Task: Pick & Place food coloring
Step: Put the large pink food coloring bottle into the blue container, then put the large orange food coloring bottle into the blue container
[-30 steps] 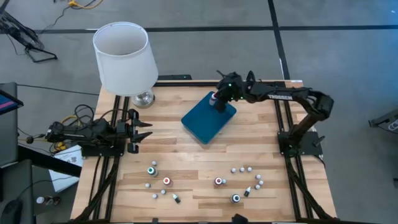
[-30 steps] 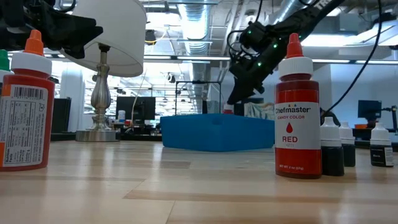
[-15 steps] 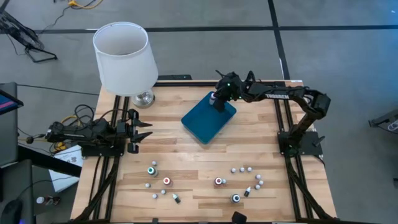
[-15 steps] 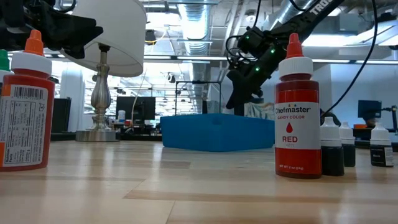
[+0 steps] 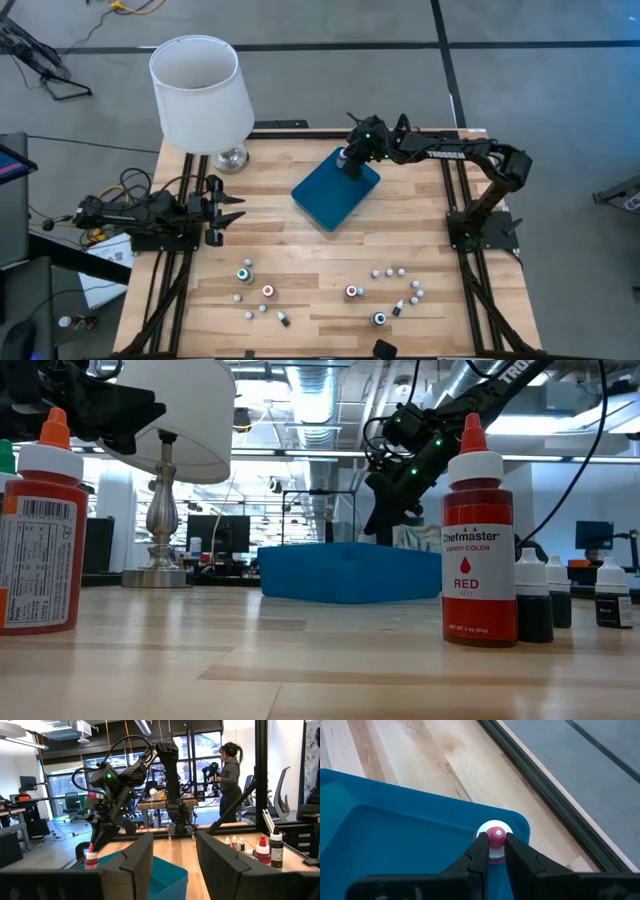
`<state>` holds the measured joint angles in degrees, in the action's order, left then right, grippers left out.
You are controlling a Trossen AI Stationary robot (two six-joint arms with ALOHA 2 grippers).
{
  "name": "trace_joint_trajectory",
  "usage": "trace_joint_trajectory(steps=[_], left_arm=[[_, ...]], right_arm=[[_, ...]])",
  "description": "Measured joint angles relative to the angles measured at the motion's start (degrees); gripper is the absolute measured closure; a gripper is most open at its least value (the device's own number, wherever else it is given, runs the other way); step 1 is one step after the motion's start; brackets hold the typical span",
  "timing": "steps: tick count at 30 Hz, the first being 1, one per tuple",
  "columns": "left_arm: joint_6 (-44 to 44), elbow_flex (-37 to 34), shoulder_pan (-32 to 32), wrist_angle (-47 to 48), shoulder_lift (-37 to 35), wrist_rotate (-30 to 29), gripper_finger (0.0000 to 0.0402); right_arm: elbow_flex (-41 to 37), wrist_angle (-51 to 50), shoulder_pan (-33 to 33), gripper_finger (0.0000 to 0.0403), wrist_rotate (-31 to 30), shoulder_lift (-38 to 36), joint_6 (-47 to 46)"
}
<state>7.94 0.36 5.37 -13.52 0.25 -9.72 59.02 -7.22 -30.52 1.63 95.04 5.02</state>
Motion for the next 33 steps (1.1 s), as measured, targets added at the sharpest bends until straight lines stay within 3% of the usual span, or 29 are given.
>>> trace_joint_trajectory(steps=[20, 33], left_arm=[[-3.2, 0.0, 0.0, 0.1, 0.0, 0.3, 0.0258], [-5.5, 0.0, 0.0, 1.7, 0.0, 0.3, 0.0258]], right_arm=[[0.4, -0.9, -0.8, 0.0356, 1.5, 0.0, 0.1], [0.4, -1.4, -0.9, 0.0279, 1.4, -0.2, 0.0]])
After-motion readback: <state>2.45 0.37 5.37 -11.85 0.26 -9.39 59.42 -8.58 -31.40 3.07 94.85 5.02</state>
